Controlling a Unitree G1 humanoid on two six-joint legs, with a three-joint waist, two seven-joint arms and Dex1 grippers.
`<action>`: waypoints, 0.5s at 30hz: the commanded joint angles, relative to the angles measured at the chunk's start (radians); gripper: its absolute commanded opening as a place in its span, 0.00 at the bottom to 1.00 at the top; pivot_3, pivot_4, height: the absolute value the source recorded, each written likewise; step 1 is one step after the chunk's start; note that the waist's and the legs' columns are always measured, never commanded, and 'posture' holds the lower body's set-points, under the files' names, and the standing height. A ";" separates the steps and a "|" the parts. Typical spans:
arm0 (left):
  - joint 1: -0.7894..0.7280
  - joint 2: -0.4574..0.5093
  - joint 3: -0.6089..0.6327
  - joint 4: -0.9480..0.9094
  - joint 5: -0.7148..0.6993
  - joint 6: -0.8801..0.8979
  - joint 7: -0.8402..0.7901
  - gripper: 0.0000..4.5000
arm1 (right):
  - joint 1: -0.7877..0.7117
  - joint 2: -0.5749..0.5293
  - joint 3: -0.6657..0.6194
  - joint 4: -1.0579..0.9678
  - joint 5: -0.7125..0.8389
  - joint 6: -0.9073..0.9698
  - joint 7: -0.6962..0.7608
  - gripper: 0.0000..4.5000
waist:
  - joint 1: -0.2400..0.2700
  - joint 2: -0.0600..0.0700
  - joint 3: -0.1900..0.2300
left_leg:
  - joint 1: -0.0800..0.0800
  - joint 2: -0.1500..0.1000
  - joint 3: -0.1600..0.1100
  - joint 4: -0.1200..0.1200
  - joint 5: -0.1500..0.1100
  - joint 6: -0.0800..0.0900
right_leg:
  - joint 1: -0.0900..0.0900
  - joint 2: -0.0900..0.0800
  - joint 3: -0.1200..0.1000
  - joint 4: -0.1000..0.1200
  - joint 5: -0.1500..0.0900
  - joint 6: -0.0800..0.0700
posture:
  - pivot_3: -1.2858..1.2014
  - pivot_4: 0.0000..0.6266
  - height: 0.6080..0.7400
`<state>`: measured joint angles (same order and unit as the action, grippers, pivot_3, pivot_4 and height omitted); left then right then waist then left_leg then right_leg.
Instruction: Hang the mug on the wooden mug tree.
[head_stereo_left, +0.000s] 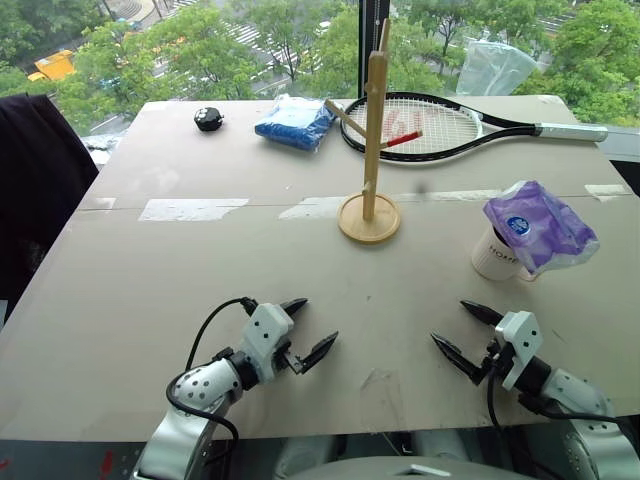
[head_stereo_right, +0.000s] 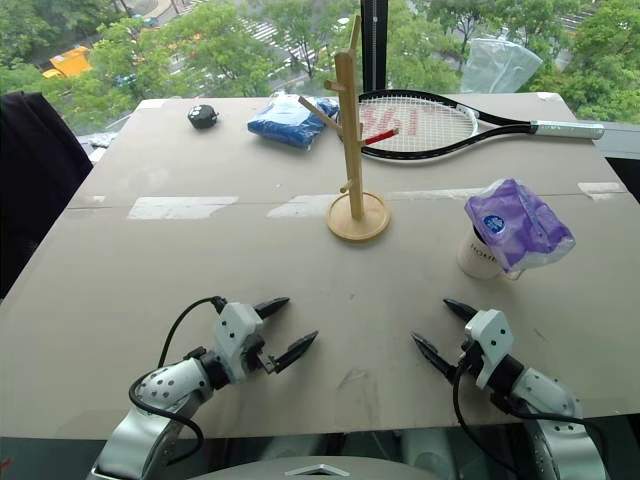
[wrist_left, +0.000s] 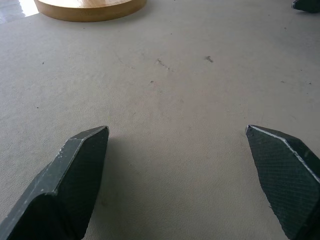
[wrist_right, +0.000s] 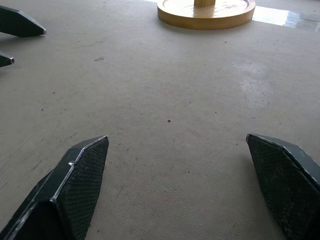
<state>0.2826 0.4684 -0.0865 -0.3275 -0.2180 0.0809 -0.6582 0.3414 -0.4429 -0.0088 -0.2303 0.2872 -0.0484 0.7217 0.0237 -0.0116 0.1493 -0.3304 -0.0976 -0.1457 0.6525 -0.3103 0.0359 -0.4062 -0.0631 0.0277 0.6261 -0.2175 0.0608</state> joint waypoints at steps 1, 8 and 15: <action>-0.008 0.009 -0.003 0.020 -0.003 0.009 -0.017 1.00 | 0.038 0.004 -0.016 -0.001 -0.005 0.006 -0.021 0.99 | 0.000 0.000 0.000 | 0.000 0.000 0.000 0.000 0.000 0.000 | 0.000 0.000 0.000 0.000 0.000 0.000 | 0.52 0.24 1.00; -0.029 0.016 -0.004 0.037 -0.015 0.009 -0.052 1.00 | 0.072 0.014 -0.017 -0.025 -0.010 0.001 -0.051 0.99 | 0.016 0.001 0.001 | 0.000 0.000 -0.001 -0.001 0.000 0.000 | 0.000 0.000 -0.001 0.000 0.000 0.000 | 0.52 0.24 1.00; -0.041 0.012 -0.009 0.043 -0.013 0.010 -0.062 1.00 | 0.074 0.014 -0.019 -0.026 -0.009 -0.003 -0.059 0.99 | 0.017 0.001 0.001 | -0.001 0.000 -0.001 -0.001 0.000 0.000 | 0.000 0.000 -0.001 0.000 0.000 0.000 | 0.52 0.24 1.00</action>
<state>0.2415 0.4791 -0.0874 -0.2963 -0.2293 0.0815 -0.7157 0.3880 -0.4270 -0.0180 -0.2619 0.2820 -0.0556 0.6676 0.0406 -0.0102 0.1501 -0.3309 -0.0977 -0.1466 0.6520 -0.3103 0.0358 -0.4065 -0.0633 0.0266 0.6258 -0.2177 0.0608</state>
